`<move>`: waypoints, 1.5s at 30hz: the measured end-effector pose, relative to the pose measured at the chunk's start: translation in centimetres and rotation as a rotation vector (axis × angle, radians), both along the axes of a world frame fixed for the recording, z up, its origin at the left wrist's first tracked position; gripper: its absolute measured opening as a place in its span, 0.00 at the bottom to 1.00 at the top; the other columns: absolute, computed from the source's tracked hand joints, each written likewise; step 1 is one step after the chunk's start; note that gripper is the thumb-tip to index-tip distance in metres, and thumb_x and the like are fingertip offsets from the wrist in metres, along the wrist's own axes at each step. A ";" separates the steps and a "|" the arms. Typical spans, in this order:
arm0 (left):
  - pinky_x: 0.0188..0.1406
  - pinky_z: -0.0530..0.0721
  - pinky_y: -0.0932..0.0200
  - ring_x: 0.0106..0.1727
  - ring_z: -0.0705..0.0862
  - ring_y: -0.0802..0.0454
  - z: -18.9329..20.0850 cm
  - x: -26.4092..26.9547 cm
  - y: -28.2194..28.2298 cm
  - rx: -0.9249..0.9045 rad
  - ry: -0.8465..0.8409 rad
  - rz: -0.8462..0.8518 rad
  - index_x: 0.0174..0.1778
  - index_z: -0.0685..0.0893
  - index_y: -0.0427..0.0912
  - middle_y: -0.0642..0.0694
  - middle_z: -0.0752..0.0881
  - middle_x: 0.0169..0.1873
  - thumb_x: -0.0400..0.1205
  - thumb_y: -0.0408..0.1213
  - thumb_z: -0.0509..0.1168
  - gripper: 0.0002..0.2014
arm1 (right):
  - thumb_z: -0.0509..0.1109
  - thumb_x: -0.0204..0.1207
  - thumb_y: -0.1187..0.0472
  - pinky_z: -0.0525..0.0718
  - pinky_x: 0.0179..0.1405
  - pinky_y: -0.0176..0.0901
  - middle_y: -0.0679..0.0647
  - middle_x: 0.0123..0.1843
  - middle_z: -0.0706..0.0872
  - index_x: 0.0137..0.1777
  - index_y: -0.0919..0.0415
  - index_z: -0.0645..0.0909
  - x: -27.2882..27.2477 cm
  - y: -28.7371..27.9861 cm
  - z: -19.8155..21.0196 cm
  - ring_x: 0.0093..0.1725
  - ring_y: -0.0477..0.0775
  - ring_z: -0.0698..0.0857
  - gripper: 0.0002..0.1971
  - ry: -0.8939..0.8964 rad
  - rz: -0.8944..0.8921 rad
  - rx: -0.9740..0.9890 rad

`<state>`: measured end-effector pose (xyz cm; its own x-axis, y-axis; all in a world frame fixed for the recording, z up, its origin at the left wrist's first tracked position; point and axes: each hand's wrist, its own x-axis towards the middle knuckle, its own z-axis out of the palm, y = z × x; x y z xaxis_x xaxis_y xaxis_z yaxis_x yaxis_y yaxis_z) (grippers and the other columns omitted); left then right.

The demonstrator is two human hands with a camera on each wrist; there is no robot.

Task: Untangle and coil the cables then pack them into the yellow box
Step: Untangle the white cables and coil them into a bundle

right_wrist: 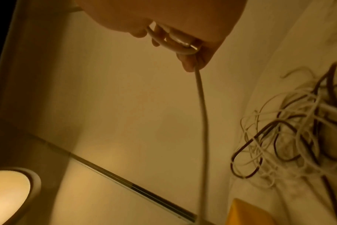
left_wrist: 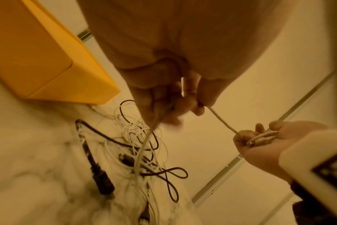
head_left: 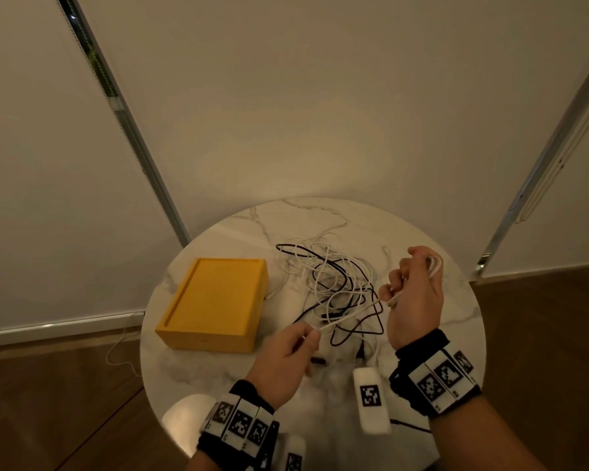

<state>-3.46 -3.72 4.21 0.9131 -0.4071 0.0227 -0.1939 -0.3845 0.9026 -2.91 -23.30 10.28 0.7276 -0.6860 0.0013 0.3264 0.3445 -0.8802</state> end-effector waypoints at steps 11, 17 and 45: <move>0.38 0.70 0.72 0.40 0.78 0.63 5.5 -0.6 -1.1 0.128 -0.515 -0.176 0.49 0.85 0.49 0.65 0.78 0.37 0.88 0.44 0.62 0.08 | 0.54 0.87 0.38 0.80 0.46 0.41 0.44 0.42 0.84 0.49 0.46 0.78 -0.2 1.2 -2.8 0.43 0.43 0.82 0.17 0.075 0.223 -0.796; 0.42 0.75 0.64 0.43 0.79 0.55 6.6 -0.8 -1.7 -0.066 -0.491 -0.144 0.46 0.83 0.44 0.57 0.81 0.40 0.88 0.40 0.59 0.10 | 0.39 0.82 0.25 0.79 0.40 0.58 0.46 0.36 0.83 0.48 0.53 0.82 -1.1 3.4 -3.0 0.37 0.53 0.80 0.38 -0.016 0.408 -0.774; 0.51 0.87 0.45 0.48 0.90 0.49 7.7 0.4 -0.7 -0.225 -0.382 -0.101 0.44 0.86 0.41 0.48 0.92 0.41 0.79 0.26 0.71 0.05 | 0.68 0.72 0.60 0.82 0.59 0.71 0.51 0.57 0.88 0.65 0.51 0.81 -1.4 3.8 -3.6 0.59 0.57 0.86 0.20 0.090 0.768 -0.776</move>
